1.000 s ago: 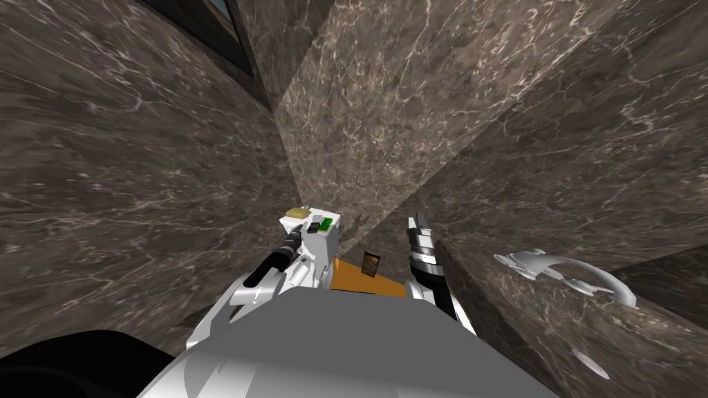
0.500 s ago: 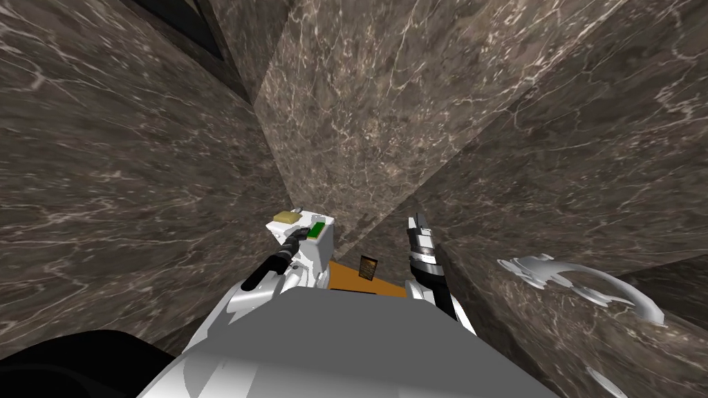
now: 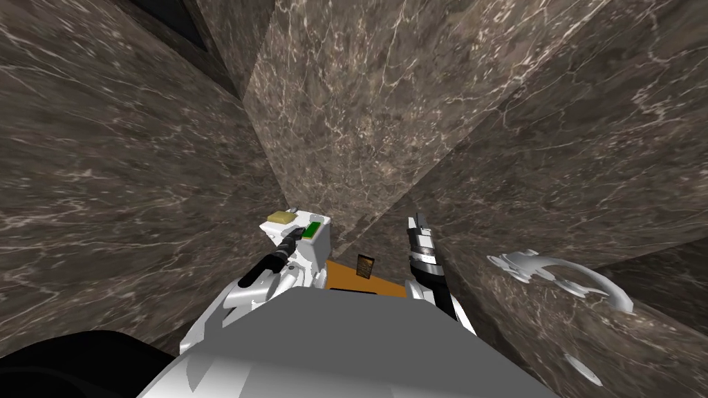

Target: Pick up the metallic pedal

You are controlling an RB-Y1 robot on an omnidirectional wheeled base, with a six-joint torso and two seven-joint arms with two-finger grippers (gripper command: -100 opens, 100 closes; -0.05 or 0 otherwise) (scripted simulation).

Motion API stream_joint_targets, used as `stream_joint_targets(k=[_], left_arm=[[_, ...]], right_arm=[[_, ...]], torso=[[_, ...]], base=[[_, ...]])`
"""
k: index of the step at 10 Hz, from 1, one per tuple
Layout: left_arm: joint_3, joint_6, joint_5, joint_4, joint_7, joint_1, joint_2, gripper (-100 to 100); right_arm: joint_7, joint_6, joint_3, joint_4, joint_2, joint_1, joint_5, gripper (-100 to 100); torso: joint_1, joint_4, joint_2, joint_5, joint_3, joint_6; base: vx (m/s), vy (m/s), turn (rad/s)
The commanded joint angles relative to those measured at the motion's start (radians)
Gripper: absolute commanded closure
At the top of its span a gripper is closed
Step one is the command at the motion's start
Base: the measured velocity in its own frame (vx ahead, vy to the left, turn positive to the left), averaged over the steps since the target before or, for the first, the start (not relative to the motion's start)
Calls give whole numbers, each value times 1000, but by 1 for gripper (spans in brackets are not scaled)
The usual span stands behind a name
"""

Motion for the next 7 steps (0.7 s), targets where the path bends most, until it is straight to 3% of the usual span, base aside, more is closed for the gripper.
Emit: stream_joint_targets(k=[1, 3, 4, 7], left_arm=[[29, -22, 48, 50, 15, -12, 50, -100], [65, -51, 107, 114, 31, -34, 120, -100], [65, -51, 107, 125, 31, -34, 134, -100], [119, -95, 196, 227, 56, -66, 236, -100]], right_arm=[[0, 0, 0, 0, 0, 0, 0, 0], [0, 0, 0, 0, 0, 0, 0, 0], [0, 0, 0, 0, 0, 0, 0, 0], [0, 0, 0, 0, 0, 0, 0, 0]], torso=[[0, 0, 0, 0, 0, 0], [-2, 0, 1, -1, 0, 0], [-2, 0, 1, -1, 0, 0], [0, 1, 0, -1, 0, 1]], base=[[-28, -107, -88], [-17, -111, -75], [-10, -70, -21], [-17, -89, -64]])
